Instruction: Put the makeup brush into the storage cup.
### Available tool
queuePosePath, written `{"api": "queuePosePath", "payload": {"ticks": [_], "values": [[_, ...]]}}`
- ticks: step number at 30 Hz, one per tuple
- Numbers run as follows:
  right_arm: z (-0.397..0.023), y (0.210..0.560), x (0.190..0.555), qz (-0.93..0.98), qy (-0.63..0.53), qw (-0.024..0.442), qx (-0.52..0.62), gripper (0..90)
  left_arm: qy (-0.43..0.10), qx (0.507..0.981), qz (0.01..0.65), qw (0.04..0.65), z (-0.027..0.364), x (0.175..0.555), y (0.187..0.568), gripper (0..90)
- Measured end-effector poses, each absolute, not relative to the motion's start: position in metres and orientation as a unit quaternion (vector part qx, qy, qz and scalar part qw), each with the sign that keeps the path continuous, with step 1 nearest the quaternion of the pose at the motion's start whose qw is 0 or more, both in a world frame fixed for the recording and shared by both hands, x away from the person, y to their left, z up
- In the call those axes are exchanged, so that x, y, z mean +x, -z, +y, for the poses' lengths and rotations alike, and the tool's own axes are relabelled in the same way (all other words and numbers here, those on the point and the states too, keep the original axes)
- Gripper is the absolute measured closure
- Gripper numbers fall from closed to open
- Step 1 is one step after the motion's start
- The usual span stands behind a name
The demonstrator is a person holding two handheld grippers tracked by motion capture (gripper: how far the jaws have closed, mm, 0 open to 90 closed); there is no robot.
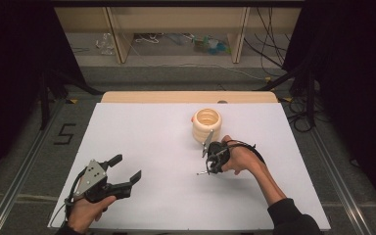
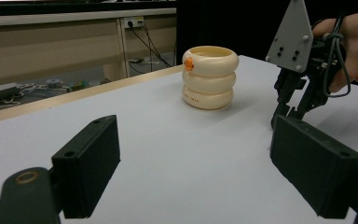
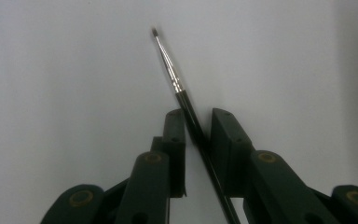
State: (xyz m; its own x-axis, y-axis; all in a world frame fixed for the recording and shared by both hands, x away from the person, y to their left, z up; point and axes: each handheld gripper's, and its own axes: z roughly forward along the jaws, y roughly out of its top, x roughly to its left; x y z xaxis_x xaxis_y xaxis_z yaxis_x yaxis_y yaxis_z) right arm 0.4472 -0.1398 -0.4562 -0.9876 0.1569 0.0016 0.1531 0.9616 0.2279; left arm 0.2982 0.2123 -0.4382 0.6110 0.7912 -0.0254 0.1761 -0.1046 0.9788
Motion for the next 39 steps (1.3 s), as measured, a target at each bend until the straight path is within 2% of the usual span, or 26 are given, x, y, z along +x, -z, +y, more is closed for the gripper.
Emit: {"api": "queuePosePath", "payload": {"ticks": [39], "values": [[-0.1331, 0.4552, 0.4470, 0.995, -0.084, 0.018, 0.047, 84.1, -0.271, 0.690, 0.349, 0.573, 0.2124, 0.2983, 0.4378, 15.8]]}}
